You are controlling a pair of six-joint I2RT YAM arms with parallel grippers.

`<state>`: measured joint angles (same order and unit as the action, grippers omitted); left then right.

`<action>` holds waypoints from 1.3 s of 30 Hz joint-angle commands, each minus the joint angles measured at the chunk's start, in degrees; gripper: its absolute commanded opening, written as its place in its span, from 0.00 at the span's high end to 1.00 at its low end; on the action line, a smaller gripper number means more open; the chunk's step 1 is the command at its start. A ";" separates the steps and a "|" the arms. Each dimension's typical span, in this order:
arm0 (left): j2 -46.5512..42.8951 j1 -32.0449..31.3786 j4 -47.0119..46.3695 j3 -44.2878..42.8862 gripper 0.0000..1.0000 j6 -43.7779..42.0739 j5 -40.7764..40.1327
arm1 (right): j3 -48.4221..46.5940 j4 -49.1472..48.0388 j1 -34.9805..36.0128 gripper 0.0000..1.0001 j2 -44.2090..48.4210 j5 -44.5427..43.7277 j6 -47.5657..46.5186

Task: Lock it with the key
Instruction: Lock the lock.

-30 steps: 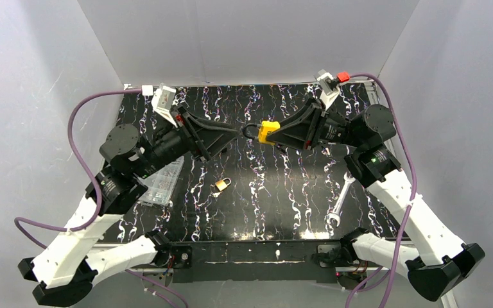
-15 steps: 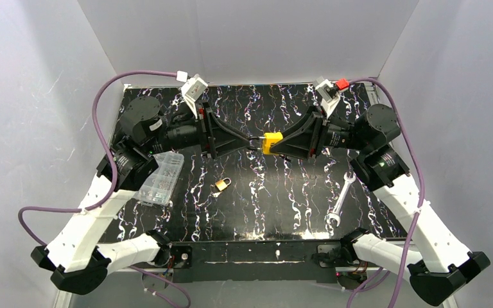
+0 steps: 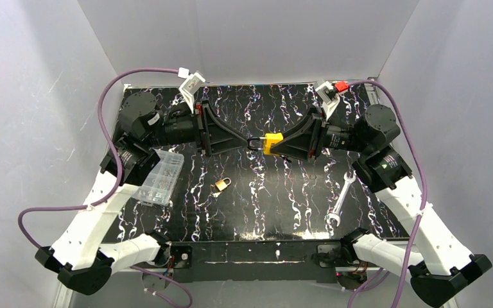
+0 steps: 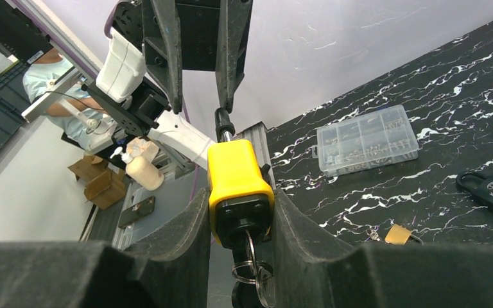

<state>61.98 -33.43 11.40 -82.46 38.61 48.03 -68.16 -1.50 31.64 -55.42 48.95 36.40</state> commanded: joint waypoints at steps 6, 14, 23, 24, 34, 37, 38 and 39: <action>1.03 0.37 3.54 -1.70 0.69 -4.25 1.77 | -4.06 -2.89 0.18 0.99 0.93 -0.71 -0.21; 1.68 0.30 3.59 -1.88 0.70 -4.83 1.88 | -3.98 -2.81 0.27 0.99 0.50 -0.43 0.05; 1.92 0.30 1.40 -1.52 0.74 -3.50 3.12 | -4.00 -2.50 0.44 0.99 0.06 -0.83 0.04; 2.02 0.31 1.29 -1.51 0.75 -3.39 3.28 | -4.00 -2.49 0.49 0.99 -0.03 -0.86 0.03; 2.77 0.32 1.16 -1.59 0.80 -2.90 3.84 | -4.50 -2.34 0.79 0.99 -0.69 -1.05 0.04; 3.12 0.34 1.25 -1.68 1.00 -2.78 3.67 | -4.60 -2.12 0.88 0.99 -0.90 -1.11 0.00; 3.22 0.35 1.26 -1.60 1.00 -2.69 3.75 | -4.61 -2.16 0.95 0.99 -0.92 -1.13 0.04; 3.38 0.30 1.27 -1.53 1.00 -2.74 3.85 | -4.69 -2.11 0.97 0.99 -0.96 -1.14 -0.01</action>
<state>65.14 -33.41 13.52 -82.54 36.01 50.81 -69.12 0.36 32.16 -56.84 48.05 36.16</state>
